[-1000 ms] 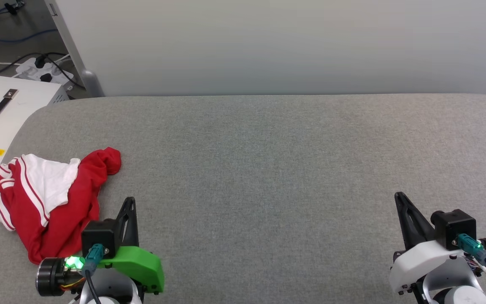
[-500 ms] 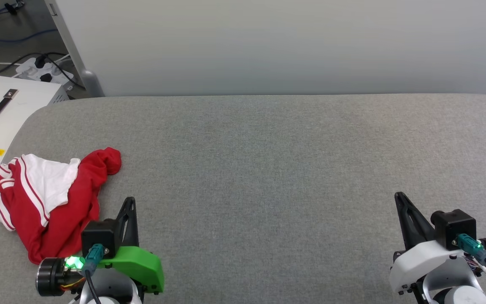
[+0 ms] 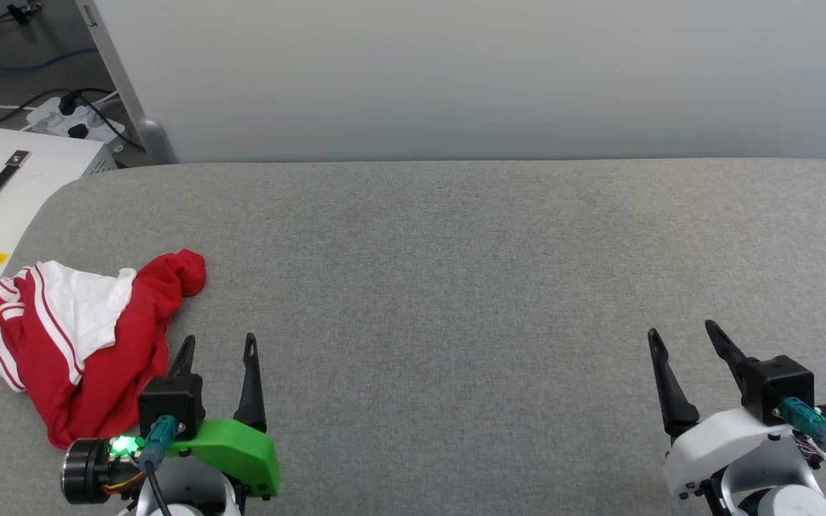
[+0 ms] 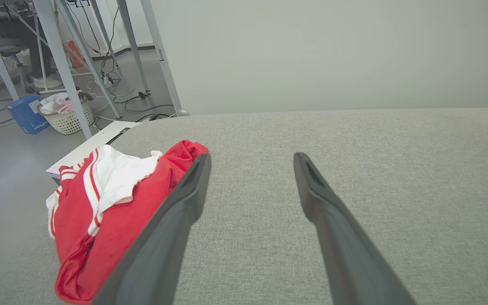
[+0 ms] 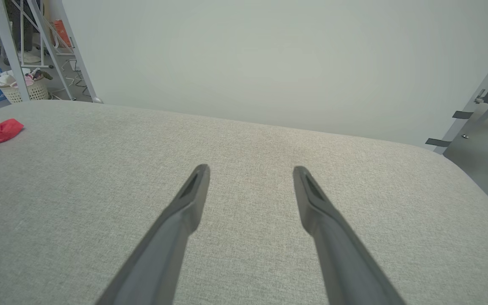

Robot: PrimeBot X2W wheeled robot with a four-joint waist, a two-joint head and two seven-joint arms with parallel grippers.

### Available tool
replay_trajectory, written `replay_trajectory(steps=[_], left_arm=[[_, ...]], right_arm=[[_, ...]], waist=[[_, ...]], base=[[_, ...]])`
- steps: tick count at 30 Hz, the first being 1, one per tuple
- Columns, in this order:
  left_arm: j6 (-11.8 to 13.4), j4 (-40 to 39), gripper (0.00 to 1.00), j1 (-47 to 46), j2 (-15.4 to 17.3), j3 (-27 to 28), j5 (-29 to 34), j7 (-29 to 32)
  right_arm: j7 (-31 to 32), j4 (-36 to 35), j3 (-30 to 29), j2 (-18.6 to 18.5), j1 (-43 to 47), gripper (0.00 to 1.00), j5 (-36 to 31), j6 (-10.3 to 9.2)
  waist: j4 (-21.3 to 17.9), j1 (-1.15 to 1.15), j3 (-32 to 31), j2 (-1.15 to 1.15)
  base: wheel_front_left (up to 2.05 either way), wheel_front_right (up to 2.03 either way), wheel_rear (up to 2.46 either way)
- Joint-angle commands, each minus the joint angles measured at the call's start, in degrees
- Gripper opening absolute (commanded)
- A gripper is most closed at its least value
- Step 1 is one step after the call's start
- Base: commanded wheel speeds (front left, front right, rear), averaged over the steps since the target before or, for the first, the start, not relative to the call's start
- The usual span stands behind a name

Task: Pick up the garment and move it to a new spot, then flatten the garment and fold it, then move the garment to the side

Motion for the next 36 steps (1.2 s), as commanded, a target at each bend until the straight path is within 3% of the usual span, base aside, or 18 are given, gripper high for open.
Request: replay_trajectory(steps=[1,36], left_arm=[[0.5,-0.1,1.0,-0.2,0.0,-0.1,-0.4,-0.5],[1.5,-0.3,1.0,-0.3,-0.1,-1.5,-2.9,-4.7]], right_arm=[[-0.6,-0.3,-0.3,0.0,0.0,1.0,0.5,0.0],[-4.7,-2.8,-1.4,0.0,1.2,1.0,5.5,-0.01]], waist=[[0.0,0.0,0.0,0.0],[-0.1,0.0,0.1,0.0]], base=[[0.0,0.0,0.0],[0.0,0.0,0.0]])
